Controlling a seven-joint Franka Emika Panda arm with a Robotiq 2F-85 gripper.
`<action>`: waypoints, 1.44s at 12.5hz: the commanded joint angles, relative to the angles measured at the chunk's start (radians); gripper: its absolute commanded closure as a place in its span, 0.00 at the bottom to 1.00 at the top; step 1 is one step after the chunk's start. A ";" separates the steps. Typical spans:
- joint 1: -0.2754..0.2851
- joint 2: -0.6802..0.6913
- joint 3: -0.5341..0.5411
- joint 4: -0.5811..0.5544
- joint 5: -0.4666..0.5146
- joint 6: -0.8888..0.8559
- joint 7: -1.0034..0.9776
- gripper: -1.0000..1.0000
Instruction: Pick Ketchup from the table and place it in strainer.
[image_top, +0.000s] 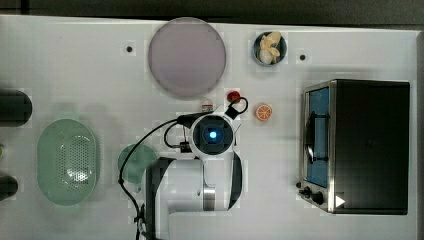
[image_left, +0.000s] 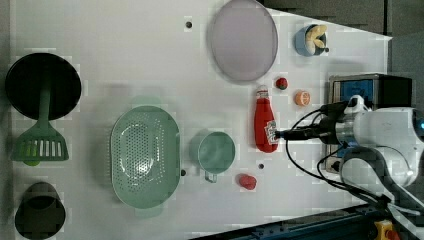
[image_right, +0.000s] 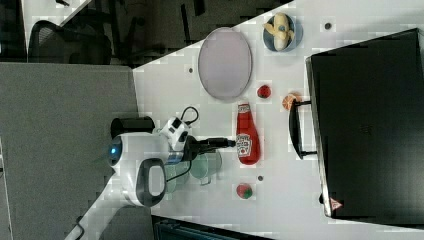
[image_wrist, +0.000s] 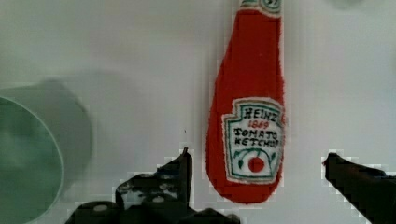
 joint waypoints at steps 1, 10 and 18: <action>0.001 0.070 -0.003 0.000 -0.010 0.103 -0.056 0.00; 0.007 0.285 -0.011 -0.003 -0.010 0.335 -0.055 0.04; 0.009 0.187 -0.015 0.004 -0.010 0.265 -0.052 0.40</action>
